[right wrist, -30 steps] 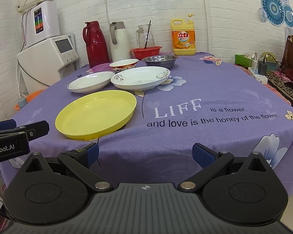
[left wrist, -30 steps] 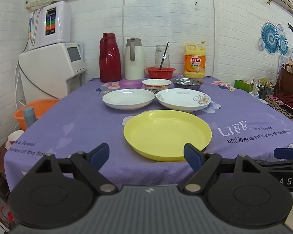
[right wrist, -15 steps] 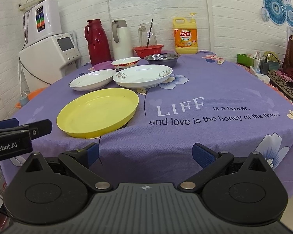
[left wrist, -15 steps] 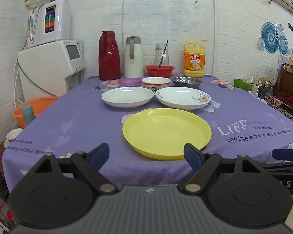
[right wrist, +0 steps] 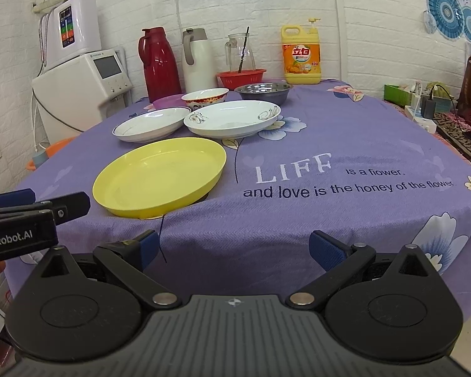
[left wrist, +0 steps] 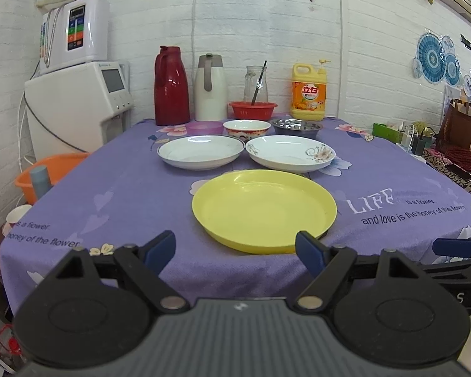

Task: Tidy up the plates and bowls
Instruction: 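Move the left gripper toward the yellow plastic plate, then close the left gripper on the rim of the yellow plate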

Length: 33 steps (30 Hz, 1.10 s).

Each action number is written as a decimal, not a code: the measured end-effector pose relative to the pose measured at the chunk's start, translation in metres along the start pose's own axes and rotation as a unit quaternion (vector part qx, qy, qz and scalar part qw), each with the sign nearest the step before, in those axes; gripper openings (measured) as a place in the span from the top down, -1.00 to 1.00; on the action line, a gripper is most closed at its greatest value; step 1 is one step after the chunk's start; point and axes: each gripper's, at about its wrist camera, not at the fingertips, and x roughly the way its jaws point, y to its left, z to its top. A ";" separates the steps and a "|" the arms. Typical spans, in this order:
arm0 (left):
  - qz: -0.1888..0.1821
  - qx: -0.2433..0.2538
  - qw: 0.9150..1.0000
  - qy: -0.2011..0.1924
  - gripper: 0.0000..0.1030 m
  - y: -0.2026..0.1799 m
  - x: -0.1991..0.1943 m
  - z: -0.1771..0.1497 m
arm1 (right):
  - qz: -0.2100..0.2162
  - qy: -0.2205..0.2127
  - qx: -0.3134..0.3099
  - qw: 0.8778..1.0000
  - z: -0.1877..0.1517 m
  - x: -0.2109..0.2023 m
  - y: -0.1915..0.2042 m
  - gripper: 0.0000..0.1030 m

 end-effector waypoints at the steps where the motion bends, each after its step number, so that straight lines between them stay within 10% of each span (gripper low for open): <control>1: -0.001 0.000 1.000 0.000 -0.53 0.000 0.000 0.000 | 0.000 0.000 -0.001 1.000 0.000 0.000 0.001 -1.00; 27: -0.007 -0.003 1.000 0.010 -0.53 0.003 0.004 -0.004 | 0.002 0.003 -0.004 1.000 -0.003 0.003 0.003 -1.00; 33: -0.018 -0.031 0.999 -0.012 -0.53 0.020 0.011 0.017 | 0.041 -0.077 -0.026 0.996 0.013 -0.020 0.005 -1.00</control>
